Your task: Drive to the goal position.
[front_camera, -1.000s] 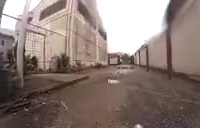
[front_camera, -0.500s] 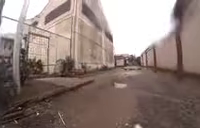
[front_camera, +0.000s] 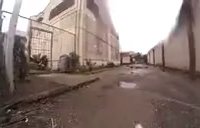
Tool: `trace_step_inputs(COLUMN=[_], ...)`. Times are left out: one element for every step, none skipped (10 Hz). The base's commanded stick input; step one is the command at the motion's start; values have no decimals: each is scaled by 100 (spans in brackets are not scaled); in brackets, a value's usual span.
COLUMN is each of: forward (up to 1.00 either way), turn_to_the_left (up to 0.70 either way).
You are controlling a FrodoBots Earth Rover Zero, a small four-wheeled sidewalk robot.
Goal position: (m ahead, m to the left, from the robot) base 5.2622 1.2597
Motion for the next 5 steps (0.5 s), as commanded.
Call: trace_step_inputs(forward=[70, 70, 70, 70, 70], turn_to_the_left=[-23, -23, -23, -23, -23])
